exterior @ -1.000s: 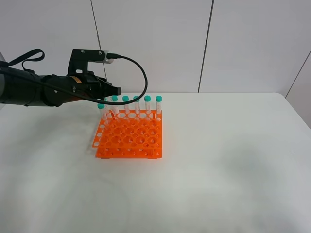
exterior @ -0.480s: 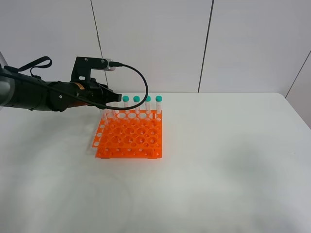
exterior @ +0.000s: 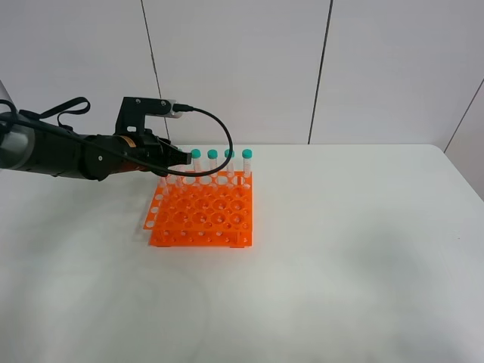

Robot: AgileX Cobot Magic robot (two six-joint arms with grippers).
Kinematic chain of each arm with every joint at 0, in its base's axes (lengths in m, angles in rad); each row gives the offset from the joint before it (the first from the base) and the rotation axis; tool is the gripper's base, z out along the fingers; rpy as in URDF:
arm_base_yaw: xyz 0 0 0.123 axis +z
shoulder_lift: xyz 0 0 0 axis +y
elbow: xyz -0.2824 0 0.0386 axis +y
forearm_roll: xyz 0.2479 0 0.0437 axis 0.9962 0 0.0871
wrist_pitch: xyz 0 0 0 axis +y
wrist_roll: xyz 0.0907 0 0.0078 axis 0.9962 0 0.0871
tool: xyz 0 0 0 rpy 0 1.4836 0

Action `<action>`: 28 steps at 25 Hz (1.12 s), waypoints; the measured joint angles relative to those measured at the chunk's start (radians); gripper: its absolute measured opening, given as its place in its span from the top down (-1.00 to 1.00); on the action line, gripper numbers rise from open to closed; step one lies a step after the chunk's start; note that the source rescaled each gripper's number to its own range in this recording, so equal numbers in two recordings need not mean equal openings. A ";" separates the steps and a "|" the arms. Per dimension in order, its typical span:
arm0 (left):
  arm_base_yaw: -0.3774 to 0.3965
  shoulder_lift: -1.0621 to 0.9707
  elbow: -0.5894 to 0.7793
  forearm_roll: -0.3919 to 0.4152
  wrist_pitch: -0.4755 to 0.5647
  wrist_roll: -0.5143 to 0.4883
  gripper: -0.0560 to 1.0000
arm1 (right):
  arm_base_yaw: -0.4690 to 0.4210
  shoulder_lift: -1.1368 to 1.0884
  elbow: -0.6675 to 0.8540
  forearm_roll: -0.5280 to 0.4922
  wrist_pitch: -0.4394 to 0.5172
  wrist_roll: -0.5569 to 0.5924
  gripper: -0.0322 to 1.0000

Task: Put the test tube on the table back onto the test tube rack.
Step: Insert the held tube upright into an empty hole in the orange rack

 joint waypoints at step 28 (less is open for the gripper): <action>-0.002 0.072 -0.003 0.026 -0.086 -0.006 0.87 | 0.000 0.000 0.000 0.002 0.000 0.000 -0.83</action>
